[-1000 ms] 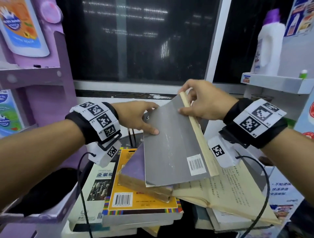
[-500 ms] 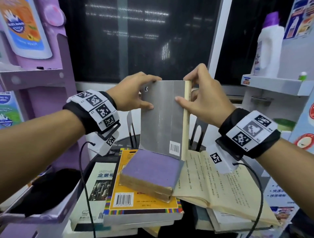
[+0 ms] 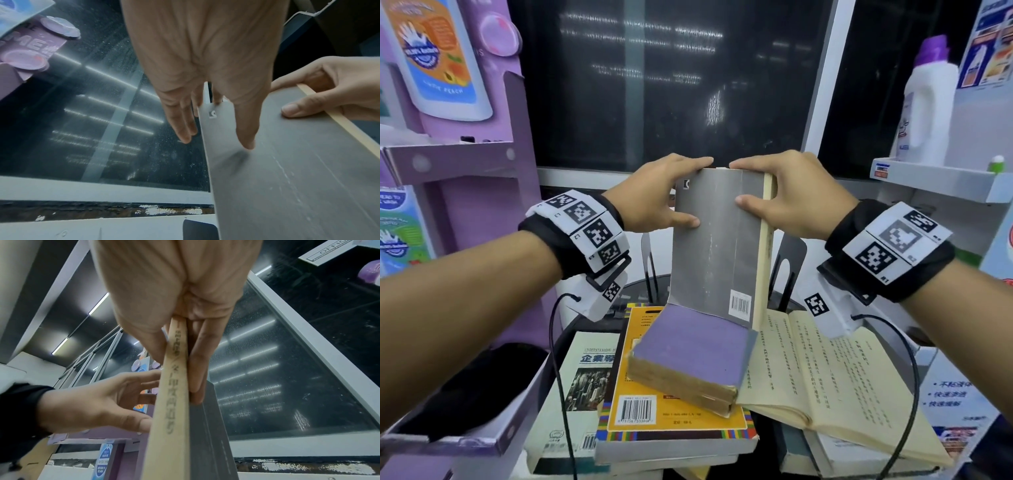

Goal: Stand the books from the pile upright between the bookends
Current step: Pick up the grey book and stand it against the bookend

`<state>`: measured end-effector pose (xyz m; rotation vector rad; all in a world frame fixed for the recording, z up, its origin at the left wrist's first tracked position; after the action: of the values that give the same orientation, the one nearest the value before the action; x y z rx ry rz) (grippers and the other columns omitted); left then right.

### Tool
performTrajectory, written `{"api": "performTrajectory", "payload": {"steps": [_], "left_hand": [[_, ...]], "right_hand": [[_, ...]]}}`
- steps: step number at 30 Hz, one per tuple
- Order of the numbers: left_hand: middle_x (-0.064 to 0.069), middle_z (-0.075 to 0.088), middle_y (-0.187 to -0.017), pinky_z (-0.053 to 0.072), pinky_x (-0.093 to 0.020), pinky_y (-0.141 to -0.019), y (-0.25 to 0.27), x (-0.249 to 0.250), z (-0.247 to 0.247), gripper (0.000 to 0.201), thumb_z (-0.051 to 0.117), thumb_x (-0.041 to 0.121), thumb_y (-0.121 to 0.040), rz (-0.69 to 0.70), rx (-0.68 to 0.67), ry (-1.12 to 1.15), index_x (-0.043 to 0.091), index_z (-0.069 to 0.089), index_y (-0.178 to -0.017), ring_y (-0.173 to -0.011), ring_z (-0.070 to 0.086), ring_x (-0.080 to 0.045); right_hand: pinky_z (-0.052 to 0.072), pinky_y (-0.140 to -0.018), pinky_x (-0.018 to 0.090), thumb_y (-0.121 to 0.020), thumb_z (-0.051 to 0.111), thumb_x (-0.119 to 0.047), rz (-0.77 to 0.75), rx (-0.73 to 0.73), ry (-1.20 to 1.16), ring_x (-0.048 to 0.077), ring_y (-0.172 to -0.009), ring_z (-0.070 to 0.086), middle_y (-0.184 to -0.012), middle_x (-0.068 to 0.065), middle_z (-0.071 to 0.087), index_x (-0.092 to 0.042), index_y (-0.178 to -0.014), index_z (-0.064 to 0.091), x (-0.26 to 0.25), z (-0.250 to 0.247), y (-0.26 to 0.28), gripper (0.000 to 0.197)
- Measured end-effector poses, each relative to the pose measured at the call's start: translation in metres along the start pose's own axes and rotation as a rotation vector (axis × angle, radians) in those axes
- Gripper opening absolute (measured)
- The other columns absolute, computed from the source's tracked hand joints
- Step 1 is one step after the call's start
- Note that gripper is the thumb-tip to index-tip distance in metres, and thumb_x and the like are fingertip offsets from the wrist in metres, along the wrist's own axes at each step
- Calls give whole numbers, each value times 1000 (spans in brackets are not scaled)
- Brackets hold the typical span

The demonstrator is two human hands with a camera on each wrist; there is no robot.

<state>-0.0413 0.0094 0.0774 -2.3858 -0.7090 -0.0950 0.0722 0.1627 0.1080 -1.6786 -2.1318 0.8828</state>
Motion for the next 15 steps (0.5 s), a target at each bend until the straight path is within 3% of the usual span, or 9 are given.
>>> {"api": "performTrajectory", "payload": {"steps": [5,9,12,15], "left_hand": [[1,31,-156,42,-21,-95,5,-28,-1,109,84,41,-75,-105,23,11,25,16,-158,-127,50,-13],[-1,30,-159,39,-25,-104,16,-58,6,110,82,45,-76,-175,-5,-25,21,15,-159,-139,41,-17],[-3,30,-159,40,-32,-108,26,-84,18,108,80,50,-75,-234,-60,-53,18,19,-158,-140,39,-20],[-3,29,-160,38,-36,-113,36,-111,34,111,78,58,-72,-301,-110,-78,18,19,-158,-140,41,-21]], "right_hand": [[37,-105,22,-91,69,-26,64,4,35,17,-125,55,-127,-2,67,-20,-135,62,0,9,-20,45],[29,-92,14,-93,66,-25,112,-32,55,18,-135,40,-134,-2,62,-20,-138,59,2,27,-41,46],[32,-96,19,-93,66,-25,133,-45,53,18,-137,37,-133,2,62,-19,-139,58,3,45,-59,47],[41,-91,22,-94,64,-22,159,-46,34,18,-135,38,-129,5,63,-17,-138,59,6,66,-76,44]]}}
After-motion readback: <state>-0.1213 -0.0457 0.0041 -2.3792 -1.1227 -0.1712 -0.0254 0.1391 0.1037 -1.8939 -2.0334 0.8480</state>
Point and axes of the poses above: each hand's wrist, its own y-axis away from the middle knuckle, its own z-axis out of the palm, x = y × z, the point moved 6 cm from there along -y, towards the middle knuckle
